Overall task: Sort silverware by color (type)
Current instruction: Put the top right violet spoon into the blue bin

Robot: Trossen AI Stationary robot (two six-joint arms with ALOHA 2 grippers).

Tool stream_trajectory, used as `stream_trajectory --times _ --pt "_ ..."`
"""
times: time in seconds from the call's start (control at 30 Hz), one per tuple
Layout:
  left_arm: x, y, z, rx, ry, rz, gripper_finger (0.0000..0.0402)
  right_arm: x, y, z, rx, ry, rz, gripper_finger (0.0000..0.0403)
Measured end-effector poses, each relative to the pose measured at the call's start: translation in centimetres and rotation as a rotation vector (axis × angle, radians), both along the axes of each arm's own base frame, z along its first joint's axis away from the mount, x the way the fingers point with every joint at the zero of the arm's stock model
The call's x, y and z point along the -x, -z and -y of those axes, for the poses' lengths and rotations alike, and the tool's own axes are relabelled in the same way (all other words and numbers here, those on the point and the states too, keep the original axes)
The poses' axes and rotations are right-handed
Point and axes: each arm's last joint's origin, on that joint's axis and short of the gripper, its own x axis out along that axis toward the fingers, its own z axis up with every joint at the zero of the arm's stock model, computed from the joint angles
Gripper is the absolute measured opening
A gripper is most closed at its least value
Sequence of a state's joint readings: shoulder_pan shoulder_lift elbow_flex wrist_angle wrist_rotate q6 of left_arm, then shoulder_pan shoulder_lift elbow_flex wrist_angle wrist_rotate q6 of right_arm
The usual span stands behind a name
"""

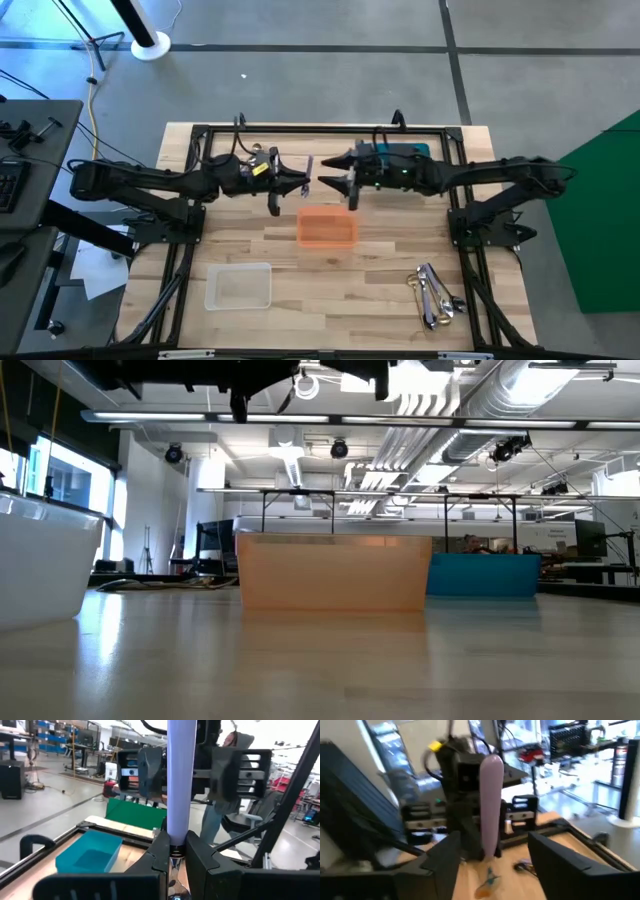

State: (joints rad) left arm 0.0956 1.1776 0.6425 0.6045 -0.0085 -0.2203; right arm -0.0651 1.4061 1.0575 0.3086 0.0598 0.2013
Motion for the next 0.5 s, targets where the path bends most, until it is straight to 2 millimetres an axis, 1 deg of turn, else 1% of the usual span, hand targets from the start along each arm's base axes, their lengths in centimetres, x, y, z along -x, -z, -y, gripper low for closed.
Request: stream_trajectory --times 0.1,0.2,0.37,0.5 --pt "-0.3 0.4 0.0 0.005 -0.001 -0.016 0.0017 -1.2 0.3 0.2 0.024 0.049 -0.034 0.0236" --pt "-0.6 0.8 -0.1 0.001 -0.002 -0.031 0.0017 -2.0 0.2 0.3 0.024 0.039 -0.026 0.0238" --pt "-0.6 0.8 -0.1 -0.002 -0.007 -0.028 0.0017 -2.0 0.2 0.2 0.018 0.025 -0.039 0.0235" --pt "-0.6 0.6 -0.1 -0.016 -0.008 -0.013 0.0017 -2.0 0.1 0.2 0.009 0.025 -0.030 0.0217"
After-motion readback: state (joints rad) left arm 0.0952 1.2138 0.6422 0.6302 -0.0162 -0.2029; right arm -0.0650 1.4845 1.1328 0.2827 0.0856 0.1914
